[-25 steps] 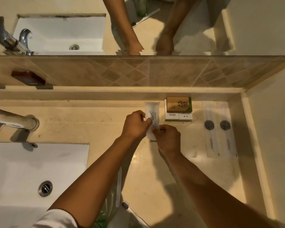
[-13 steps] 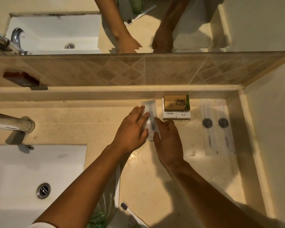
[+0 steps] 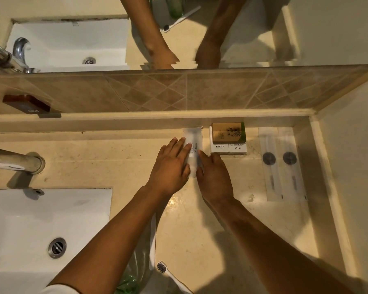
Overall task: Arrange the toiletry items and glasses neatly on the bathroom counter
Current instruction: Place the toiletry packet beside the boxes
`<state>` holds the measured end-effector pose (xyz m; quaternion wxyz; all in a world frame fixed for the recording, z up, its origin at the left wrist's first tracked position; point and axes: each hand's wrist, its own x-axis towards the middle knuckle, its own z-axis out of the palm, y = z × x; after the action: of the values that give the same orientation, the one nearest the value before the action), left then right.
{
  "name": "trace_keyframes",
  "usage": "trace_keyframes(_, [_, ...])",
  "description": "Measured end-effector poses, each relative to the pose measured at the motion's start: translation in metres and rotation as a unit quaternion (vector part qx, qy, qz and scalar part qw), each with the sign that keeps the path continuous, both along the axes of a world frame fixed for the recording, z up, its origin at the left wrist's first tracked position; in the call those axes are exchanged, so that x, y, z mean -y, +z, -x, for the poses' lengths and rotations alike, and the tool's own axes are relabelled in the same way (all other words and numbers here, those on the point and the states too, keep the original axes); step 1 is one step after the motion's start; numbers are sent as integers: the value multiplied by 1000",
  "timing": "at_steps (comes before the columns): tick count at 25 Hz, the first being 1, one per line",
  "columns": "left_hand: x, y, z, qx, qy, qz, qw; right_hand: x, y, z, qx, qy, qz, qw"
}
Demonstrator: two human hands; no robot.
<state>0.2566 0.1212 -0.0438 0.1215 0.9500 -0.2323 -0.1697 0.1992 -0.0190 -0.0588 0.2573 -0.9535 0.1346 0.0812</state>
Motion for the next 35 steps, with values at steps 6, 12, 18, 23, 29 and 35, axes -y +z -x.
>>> trace_keyframes(6, [2, 0, -1, -2, 8, 7, 1000, 1, -2, -3, -6, -6, 19, 1000])
trace_keyframes(12, [1, 0, -3, -5, 8, 15, 1000, 4, 1, -7, -11, -1, -18, 1000])
trace_keyframes(18, [1, -3, 0, -1, 15, 32, 999, 2, 3, -6, 2, -10, -51, 999])
trace_keyframes(23, [-6, 5, 9, 9, 19, 48, 999, -4, 15, 4, 32, -47, -64, 996])
trace_keyframes(29, [-37, 36, 67, 17, 15, 59, 998, -11, 38, 67, 25, 25, -97, 995])
trace_keyframes(35, [-59, 72, 138, 11, 12, 120, 993, -26, 54, 149, 104, 114, -86, 984])
